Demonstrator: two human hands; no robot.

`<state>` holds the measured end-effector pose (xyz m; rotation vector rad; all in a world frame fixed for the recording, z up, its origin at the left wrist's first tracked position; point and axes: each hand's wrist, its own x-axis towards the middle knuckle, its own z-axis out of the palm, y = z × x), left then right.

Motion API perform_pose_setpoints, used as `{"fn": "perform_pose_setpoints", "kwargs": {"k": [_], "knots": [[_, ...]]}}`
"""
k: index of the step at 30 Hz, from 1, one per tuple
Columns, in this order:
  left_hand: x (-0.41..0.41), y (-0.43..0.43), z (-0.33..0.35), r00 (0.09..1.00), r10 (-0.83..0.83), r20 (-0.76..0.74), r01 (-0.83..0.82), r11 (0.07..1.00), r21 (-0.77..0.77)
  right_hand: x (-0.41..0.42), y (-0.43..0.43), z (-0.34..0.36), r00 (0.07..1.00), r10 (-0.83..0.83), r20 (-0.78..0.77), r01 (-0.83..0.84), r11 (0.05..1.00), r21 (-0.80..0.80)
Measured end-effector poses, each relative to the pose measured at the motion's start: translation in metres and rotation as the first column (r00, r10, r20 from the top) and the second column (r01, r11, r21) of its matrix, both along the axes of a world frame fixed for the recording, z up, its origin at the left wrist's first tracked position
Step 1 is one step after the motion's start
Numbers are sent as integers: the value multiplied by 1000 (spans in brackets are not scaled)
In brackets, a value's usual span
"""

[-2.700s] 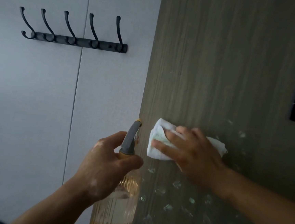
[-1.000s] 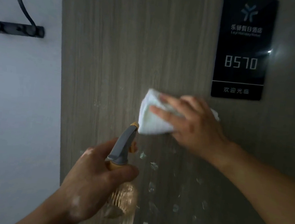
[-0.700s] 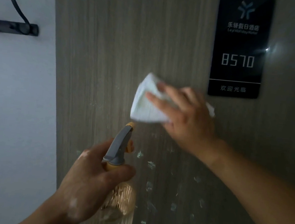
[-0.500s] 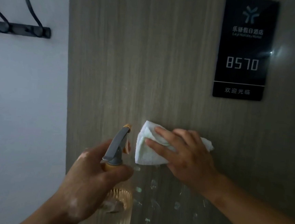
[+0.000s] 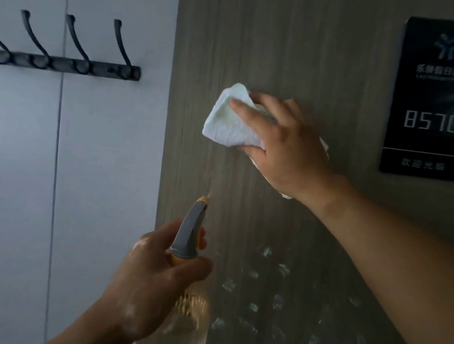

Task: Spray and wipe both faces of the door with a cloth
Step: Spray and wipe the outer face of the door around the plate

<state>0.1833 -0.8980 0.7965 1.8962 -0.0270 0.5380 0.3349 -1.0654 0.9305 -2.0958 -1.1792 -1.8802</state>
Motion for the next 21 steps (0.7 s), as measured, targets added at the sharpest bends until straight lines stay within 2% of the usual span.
{"fn": "perform_pose_setpoints", "kwargs": {"k": [4, 9, 12, 15, 17, 19, 21], "knots": [[-2, 10, -1, 1000, 8, -12, -7, 1000, 24, 6, 5, -4, 999, -28, 38, 29, 999, -30], [0, 23, -7, 998, 69, 5, -69, 997, -22, 2, 9, -11, 998, -53, 46, 54, 998, -26], [-3, 32, -11, 993, 119, 21, -118, 992, -52, 2, 16, -66, 997, -28, 73, 40, 986, -164], [-10, 39, -15, 989, 142, 30, -140, 988, -59, -1, 8, -133, 998, -45, 49, 60, 926, -372], [-13, 43, -19, 990, 141, 19, -140, 989, -56, -2, 0, -151, 996, -73, 50, 88, 888, -451], [-17, 45, -23, 990, 137, 16, -136, 990, -46, -3, 1, -141, 998, -60, 28, 66, 902, -427], [-20, 47, -27, 993, 121, 1, -121, 992, -40, -4, 11, -114, 999, -40, 11, 42, 942, -332]]}}
